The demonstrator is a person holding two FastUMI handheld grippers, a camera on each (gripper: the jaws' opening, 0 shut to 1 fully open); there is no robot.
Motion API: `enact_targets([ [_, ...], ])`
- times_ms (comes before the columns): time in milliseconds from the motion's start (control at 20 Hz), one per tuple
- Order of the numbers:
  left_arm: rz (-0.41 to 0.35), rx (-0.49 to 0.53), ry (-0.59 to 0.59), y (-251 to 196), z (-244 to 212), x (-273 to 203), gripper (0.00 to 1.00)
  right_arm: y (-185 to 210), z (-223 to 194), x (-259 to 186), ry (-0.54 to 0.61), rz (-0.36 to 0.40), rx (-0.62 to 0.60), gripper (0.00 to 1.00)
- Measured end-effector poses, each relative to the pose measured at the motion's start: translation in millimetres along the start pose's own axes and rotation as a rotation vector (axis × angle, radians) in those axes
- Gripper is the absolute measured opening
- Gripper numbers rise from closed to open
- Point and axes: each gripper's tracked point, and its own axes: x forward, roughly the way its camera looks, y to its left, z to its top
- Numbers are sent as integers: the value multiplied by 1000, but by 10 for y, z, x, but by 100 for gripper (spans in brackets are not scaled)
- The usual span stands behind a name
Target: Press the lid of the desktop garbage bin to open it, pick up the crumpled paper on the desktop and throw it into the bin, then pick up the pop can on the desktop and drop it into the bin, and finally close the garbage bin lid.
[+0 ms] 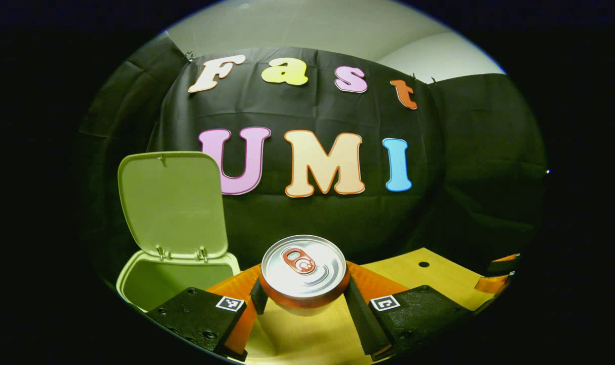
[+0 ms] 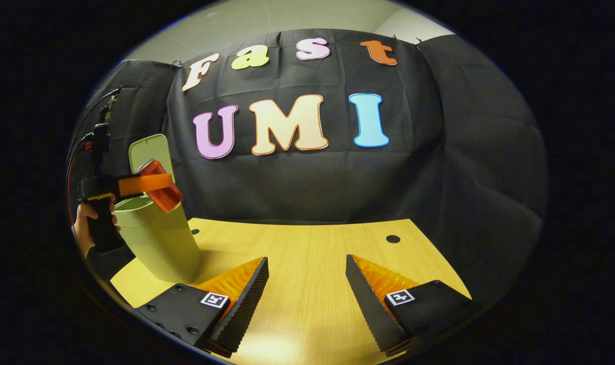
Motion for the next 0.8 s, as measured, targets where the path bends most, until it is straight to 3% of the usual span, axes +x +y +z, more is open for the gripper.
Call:
enact_targets([
  [250,120,-2,-25,616,157,16,75,58,3,62,3,4,-4,96],
  [700,317,-22,37,1511,-130,-204,75,125,13,148,11,10,-20,96],
  [800,373,-2,5,1681,-12,-259,81,148,17,152,12,14,-32,96],
])
